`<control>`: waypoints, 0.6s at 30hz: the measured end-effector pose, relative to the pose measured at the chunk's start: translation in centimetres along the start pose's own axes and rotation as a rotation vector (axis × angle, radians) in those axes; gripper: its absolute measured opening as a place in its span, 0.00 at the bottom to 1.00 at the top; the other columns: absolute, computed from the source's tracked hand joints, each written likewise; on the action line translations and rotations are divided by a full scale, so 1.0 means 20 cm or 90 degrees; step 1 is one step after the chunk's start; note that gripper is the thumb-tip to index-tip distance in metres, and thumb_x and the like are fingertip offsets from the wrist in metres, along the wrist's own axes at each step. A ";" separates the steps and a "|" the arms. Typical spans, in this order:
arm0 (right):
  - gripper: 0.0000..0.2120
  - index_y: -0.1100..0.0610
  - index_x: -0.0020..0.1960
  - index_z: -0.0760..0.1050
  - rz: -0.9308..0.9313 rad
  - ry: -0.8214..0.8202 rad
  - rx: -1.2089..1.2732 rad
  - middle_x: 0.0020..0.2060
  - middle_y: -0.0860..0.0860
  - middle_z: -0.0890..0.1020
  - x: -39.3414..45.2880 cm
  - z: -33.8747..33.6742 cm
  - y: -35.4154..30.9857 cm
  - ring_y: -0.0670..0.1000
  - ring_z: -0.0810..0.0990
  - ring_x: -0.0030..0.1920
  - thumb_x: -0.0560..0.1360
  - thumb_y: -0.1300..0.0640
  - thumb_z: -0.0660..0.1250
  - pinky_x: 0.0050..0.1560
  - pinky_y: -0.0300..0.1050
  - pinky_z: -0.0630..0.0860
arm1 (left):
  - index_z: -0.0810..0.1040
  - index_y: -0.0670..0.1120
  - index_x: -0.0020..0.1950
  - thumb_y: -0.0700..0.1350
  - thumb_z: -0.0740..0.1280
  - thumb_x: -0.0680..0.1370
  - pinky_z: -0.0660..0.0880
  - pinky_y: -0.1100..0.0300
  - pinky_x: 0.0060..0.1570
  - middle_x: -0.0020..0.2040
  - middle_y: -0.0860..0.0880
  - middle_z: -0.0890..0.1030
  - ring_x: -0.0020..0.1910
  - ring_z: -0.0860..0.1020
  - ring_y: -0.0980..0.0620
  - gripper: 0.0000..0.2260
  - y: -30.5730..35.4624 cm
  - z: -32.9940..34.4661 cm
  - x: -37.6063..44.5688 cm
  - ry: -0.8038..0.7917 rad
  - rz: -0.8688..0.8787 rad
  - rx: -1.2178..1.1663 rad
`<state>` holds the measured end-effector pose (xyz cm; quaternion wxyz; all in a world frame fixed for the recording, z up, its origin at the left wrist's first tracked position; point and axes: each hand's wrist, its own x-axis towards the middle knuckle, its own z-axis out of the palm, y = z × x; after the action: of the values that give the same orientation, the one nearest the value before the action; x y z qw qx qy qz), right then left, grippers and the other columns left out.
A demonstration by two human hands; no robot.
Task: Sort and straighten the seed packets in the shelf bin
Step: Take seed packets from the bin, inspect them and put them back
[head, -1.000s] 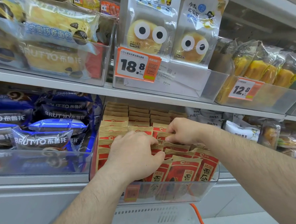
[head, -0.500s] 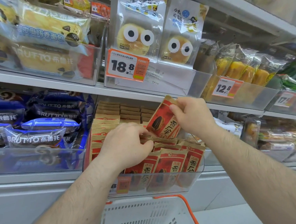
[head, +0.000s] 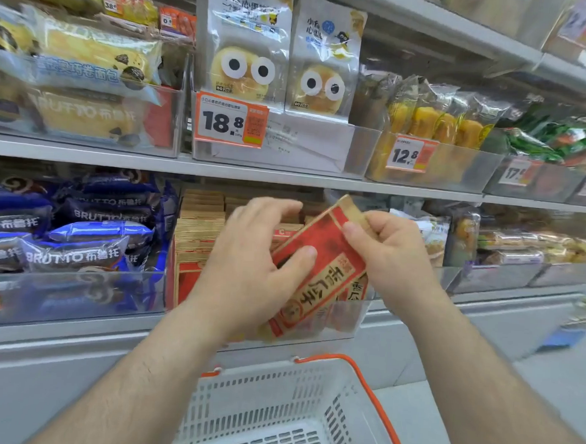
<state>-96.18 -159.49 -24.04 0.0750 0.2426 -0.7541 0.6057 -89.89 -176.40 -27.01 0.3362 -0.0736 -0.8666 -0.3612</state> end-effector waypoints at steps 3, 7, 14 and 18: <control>0.16 0.55 0.32 0.76 -0.003 -0.159 -0.162 0.25 0.45 0.77 -0.08 0.03 0.04 0.45 0.74 0.28 0.78 0.62 0.67 0.30 0.41 0.71 | 0.77 0.56 0.57 0.47 0.70 0.79 0.75 0.64 0.53 0.51 0.60 0.83 0.51 0.80 0.63 0.08 0.00 0.05 -0.09 -0.088 -0.145 -0.238; 0.13 0.60 0.34 0.76 0.007 -0.165 -0.192 0.26 0.47 0.75 -0.16 0.08 0.11 0.44 0.72 0.27 0.76 0.59 0.70 0.29 0.40 0.68 | 0.84 0.47 0.43 0.40 0.68 0.80 0.82 0.55 0.40 0.41 0.47 0.86 0.40 0.84 0.49 0.08 -0.01 0.11 -0.17 -0.054 -0.362 -0.440; 0.12 0.64 0.40 0.79 0.132 -0.034 0.113 0.30 0.56 0.82 -0.27 0.10 0.24 0.51 0.78 0.29 0.80 0.63 0.63 0.29 0.44 0.74 | 0.81 0.39 0.57 0.45 0.67 0.79 0.83 0.42 0.47 0.50 0.37 0.85 0.49 0.85 0.36 0.12 -0.03 0.13 -0.22 -0.039 -0.553 -0.683; 0.14 0.64 0.41 0.81 0.145 0.002 0.143 0.30 0.55 0.82 -0.28 0.12 0.28 0.50 0.78 0.29 0.81 0.62 0.62 0.27 0.43 0.72 | 0.81 0.40 0.55 0.44 0.67 0.78 0.84 0.48 0.40 0.49 0.38 0.86 0.44 0.86 0.42 0.10 -0.04 0.15 -0.24 -0.022 -0.576 -0.728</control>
<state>-93.44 -159.35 -31.89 -0.0202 0.1615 -0.7041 0.6912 -88.10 -174.36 -32.05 0.0494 0.1225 -0.4932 -0.8598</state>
